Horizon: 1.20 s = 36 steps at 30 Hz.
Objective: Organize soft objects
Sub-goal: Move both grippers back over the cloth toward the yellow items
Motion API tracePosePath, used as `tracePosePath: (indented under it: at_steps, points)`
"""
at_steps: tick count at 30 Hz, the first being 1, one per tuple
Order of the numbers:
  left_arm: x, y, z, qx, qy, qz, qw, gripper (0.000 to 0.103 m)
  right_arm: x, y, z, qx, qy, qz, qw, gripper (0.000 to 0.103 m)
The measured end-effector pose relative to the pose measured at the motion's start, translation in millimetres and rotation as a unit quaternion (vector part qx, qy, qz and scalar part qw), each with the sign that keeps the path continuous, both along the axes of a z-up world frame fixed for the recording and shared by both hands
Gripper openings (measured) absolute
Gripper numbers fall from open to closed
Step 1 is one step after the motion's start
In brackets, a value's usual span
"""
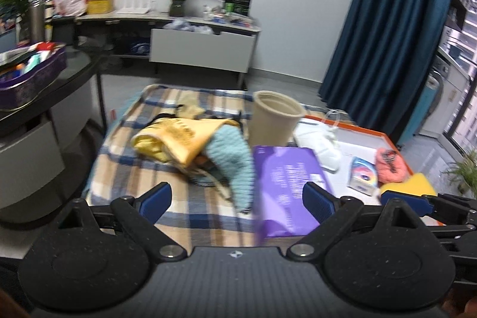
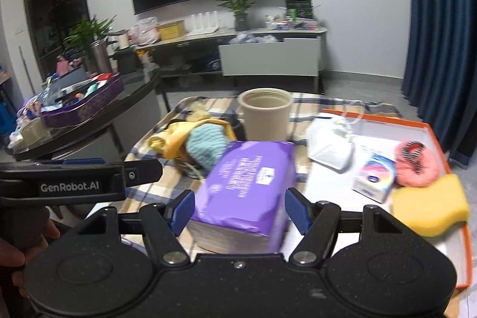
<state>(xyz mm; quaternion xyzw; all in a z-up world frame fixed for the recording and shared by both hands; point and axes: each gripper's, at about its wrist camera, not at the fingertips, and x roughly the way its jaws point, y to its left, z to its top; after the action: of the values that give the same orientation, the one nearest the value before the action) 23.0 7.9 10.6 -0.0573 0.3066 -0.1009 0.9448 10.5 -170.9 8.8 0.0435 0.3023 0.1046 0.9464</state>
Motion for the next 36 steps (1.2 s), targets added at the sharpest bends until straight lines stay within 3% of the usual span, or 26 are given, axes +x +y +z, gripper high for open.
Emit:
tracePosePath:
  at_steps: [16, 23, 30, 33, 36]
  points:
    - [19, 54, -18, -0.010, 0.031, 0.077, 0.9965, 0.097, 24, 24, -9, 0.004, -0.009, 0.042, 0.999, 0.079]
    - [45, 50, -23, 0.013, 0.012, 0.065, 0.9977, 0.097, 40, 21, -7, 0.003, -0.015, 0.049, 0.999, 0.079]
    - [60, 69, -40, 0.013, 0.028, 0.092, 0.9952, 0.097, 62, 25, -9, 0.002, -0.013, 0.064, 0.998, 0.079]
    - [66, 68, -41, 0.017, 0.021, 0.077, 0.9966, 0.097, 69, 26, -10, 0.009, -0.010, 0.062, 0.998, 0.079]
    - [74, 55, -39, 0.047, -0.001, 0.053, 0.9975, 0.100, 73, 23, -13, 0.009, -0.006, 0.059, 0.998, 0.079]
